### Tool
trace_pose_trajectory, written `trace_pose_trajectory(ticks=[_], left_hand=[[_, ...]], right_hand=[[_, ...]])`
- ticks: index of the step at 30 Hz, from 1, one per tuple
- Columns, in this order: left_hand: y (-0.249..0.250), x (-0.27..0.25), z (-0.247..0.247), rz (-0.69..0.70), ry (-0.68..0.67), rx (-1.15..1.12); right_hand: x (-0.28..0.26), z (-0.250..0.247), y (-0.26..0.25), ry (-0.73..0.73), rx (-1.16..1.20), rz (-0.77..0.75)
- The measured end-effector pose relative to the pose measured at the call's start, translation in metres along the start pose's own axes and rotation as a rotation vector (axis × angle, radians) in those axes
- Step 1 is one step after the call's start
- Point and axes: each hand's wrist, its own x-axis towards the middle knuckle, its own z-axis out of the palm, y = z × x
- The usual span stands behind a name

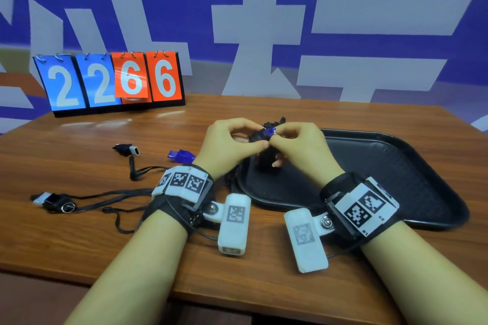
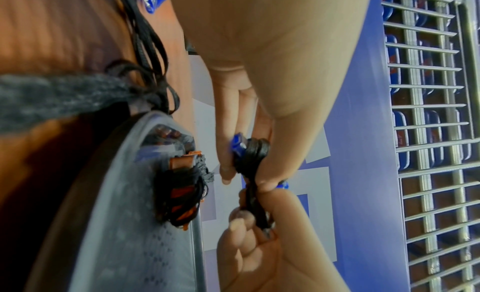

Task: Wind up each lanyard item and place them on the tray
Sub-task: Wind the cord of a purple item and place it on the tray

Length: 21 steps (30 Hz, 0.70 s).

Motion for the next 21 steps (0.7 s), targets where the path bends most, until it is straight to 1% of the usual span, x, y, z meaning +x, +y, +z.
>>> trace_pose_trajectory(ticks=[3, 6, 8, 11, 15, 18, 21], left_hand=[[-0.002, 0.001, 0.0, -0.014, 0.0, 0.02], [-0.003, 0.002, 0.0, -0.05, 0.032, -0.001], [-0.003, 0.002, 0.001, -0.094, 0.032, -0.068], [-0.001, 0.003, 0.002, -0.176, 0.002, -0.258], [0.004, 0.001, 0.005, -0.255, 0.032, -0.407], [0.004, 0.002, 0.005, -0.269, 0.06, -0.442], [0.005, 0.002, 0.005, -0.279, 0.073, -0.441]], right_hand=[[0.001, 0.001, 0.002, 0.046, 0.075, 0.057], [0.0, -0.002, 0.003, 0.009, 0.2, 0.103], [0.0, -0.003, 0.004, -0.02, 0.268, 0.124], [-0.002, -0.006, 0.004, -0.066, 0.325, 0.162], [-0.003, -0.008, -0.001, -0.127, 0.497, 0.218], [-0.003, -0.009, -0.004, -0.156, 0.597, 0.247], [-0.001, -0.011, -0.005, -0.14, 0.671, 0.312]])
